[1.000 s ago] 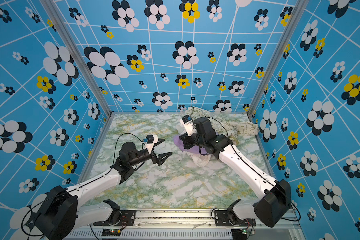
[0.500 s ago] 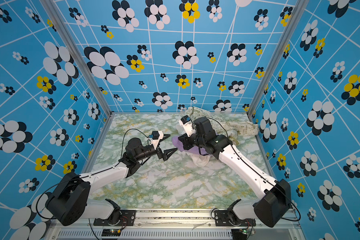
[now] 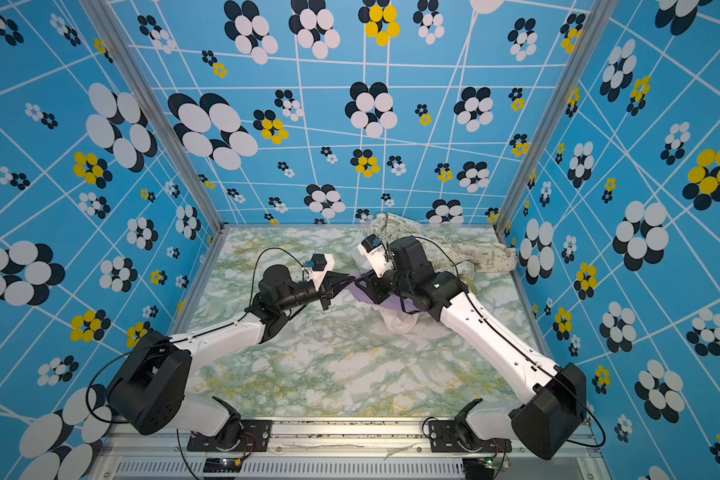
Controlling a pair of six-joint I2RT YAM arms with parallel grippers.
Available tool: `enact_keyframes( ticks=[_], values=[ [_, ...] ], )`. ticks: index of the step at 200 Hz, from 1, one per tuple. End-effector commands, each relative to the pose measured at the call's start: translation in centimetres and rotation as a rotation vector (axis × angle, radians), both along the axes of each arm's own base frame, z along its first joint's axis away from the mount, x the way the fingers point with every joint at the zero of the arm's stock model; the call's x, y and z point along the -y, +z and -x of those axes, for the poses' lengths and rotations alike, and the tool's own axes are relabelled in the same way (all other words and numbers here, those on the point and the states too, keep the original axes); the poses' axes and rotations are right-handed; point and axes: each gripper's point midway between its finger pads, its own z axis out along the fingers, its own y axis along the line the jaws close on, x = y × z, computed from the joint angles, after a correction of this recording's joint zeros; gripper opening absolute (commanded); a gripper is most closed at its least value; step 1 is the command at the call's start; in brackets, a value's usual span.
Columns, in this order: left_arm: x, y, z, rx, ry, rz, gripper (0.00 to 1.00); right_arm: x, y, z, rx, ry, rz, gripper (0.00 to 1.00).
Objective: Pick out a specific cloth from the pile
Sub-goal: 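Grasp the purple cloth with the left gripper while the right gripper releases it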
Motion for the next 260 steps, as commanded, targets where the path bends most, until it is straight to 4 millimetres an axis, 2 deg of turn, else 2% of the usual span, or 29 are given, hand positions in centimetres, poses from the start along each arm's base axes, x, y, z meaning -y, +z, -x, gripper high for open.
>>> enact_keyframes(
  ticks=[1, 8, 18, 54, 94, 117, 140, 210, 260],
  values=[
    [-0.8, 3.0, 0.5, 0.091, 0.02, 0.002, 0.0, 1.6, -0.2, 0.4, 0.041, -0.037, 0.066, 0.65],
    [-1.0, 3.4, 0.6, 0.102, 0.028, -0.001, 0.0, 2.1, -0.1, 0.3, 0.054, -0.059, 0.077, 0.74],
    [-1.2, 4.0, 0.8, 0.116, 0.039, 0.0, 0.0, 2.9, -0.2, 0.0, 0.072, -0.097, 0.098, 0.82],
    [-2.3, 6.1, 1.4, 0.149, 0.063, 0.017, 0.0, 6.2, -1.1, -0.2, 0.126, -0.24, 0.153, 0.97],
    [-2.9, 8.2, 2.2, 0.176, 0.074, 0.044, 0.0, 9.4, -3.4, -0.1, 0.145, -0.369, 0.239, 0.99],
    [-3.0, 9.5, 2.5, 0.191, 0.069, 0.063, 0.0, 9.9, -5.1, -0.2, 0.129, -0.398, 0.247, 0.99],
    [-3.0, 11.1, 2.8, 0.202, 0.061, 0.089, 0.0, 10.3, -5.8, -0.5, 0.125, -0.432, 0.24, 0.99],
    [-2.9, 15.8, 3.4, 0.24, 0.041, 0.072, 0.0, 13.0, -5.1, -1.9, 0.161, -0.575, 0.259, 0.99],
    [-2.1, 18.6, 2.9, 0.26, 0.009, 0.046, 0.0, 15.0, -4.5, -2.1, 0.16, -0.666, 0.225, 0.99]
  ],
)
